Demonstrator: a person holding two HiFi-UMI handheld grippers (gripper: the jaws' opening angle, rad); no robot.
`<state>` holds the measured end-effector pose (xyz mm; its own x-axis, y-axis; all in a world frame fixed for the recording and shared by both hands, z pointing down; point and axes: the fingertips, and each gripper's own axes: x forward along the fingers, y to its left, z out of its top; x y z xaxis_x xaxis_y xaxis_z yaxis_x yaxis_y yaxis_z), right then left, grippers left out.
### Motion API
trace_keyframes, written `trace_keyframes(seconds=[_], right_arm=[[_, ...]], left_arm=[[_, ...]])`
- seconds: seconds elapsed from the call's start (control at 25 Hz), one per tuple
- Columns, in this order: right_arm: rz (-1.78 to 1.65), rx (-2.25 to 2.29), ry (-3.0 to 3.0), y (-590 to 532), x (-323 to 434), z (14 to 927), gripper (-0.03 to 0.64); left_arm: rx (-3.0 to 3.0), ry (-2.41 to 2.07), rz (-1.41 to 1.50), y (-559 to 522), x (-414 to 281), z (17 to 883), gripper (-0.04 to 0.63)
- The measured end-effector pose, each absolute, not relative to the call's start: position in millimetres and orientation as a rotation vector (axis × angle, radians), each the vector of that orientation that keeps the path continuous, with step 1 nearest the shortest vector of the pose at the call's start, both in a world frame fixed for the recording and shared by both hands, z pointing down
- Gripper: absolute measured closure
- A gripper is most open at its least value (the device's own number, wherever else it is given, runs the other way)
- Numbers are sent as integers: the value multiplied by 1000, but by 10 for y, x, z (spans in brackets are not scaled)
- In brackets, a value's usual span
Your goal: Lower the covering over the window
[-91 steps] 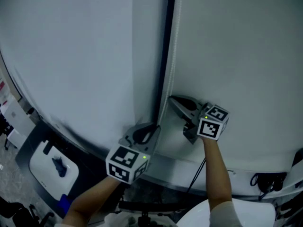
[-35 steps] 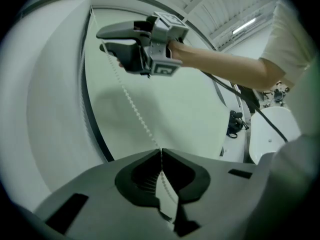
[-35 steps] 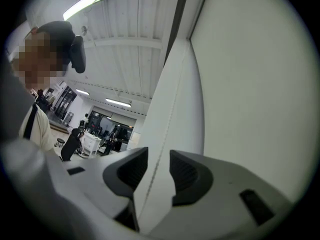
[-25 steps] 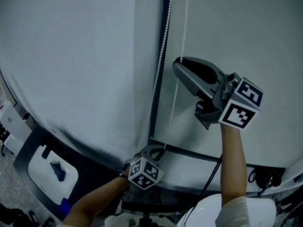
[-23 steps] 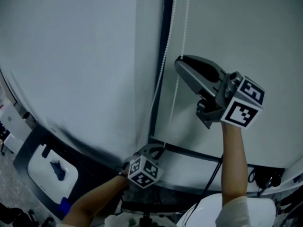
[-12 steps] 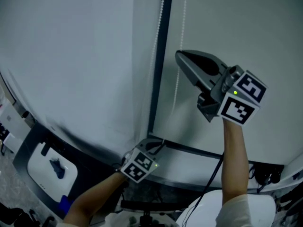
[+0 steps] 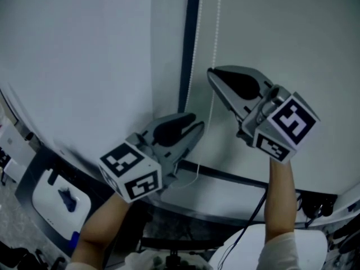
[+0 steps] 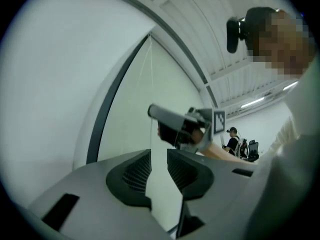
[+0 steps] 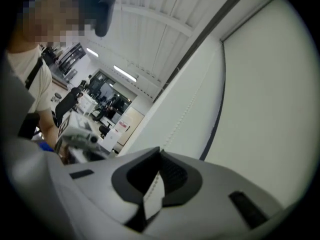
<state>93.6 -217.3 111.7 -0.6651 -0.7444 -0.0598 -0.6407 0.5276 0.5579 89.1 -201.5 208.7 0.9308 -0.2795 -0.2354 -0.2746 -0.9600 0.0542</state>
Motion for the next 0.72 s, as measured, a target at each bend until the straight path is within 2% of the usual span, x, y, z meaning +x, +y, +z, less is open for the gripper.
trace_keyframes(seconds=[0.2, 0.52, 0.72], right_arm=[[-907, 1151, -2363, -2177, 927, 1470, 609], [-959, 1098, -2057, -2166, 974, 2060, 608], [-958, 1050, -1988, -2136, 974, 2186, 607]], left_arm=[[3114, -500, -465, -2130, 834, 1554, 508], [3154, -450, -366, -2240, 1046, 1667, 508], [3139, -388, -361, -2273, 1115, 1628, 477]])
